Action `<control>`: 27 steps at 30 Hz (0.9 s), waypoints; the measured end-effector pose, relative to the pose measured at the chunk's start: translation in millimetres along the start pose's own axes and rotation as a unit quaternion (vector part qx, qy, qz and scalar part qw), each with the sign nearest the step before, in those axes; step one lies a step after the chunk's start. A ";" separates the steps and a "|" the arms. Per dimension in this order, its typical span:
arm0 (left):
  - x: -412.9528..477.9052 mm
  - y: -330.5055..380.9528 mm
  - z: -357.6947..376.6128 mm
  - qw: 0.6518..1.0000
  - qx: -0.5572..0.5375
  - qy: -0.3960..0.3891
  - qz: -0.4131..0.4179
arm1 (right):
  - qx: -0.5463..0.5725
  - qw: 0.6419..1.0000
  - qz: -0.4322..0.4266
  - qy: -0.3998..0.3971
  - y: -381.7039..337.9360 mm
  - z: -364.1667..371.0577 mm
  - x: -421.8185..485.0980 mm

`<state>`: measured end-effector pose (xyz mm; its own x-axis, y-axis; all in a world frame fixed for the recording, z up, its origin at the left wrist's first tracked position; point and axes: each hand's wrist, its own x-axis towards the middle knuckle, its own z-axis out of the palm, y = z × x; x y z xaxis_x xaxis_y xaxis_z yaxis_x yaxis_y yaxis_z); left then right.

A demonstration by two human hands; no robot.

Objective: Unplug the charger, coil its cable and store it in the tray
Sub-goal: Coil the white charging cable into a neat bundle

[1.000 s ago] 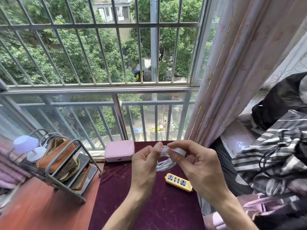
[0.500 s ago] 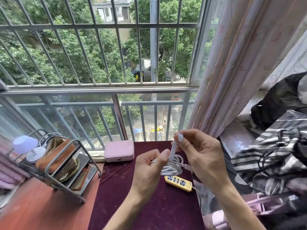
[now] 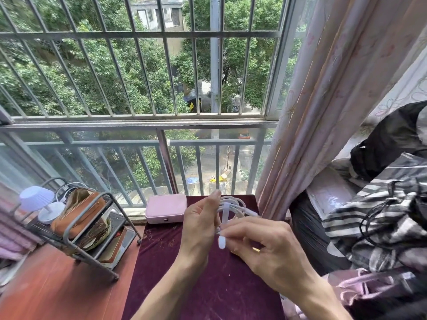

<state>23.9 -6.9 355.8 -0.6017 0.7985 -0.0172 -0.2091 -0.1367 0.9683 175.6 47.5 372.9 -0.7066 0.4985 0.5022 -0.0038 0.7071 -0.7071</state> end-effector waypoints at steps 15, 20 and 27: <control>-6.9 -8.4 10.1 0.999 0.007 -0.016 0.042 | -0.187 0.976 -0.033 0.107 10.1 11.5 -4.6; -8.2 -13.1 9.2 0.997 0.053 0.003 0.051 | -0.260 0.954 -0.028 0.144 13.9 11.5 -3.1; -14.7 -16.0 6.1 0.991 0.109 -0.008 0.074 | -0.297 0.952 0.022 0.074 14.8 1.3 4.8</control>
<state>40.8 -12.8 342.1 -0.6008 0.7884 0.1321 0.0539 -0.1249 0.9907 171.2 59.8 364.2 -0.5886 0.5685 0.5748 0.4551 0.8206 -0.3456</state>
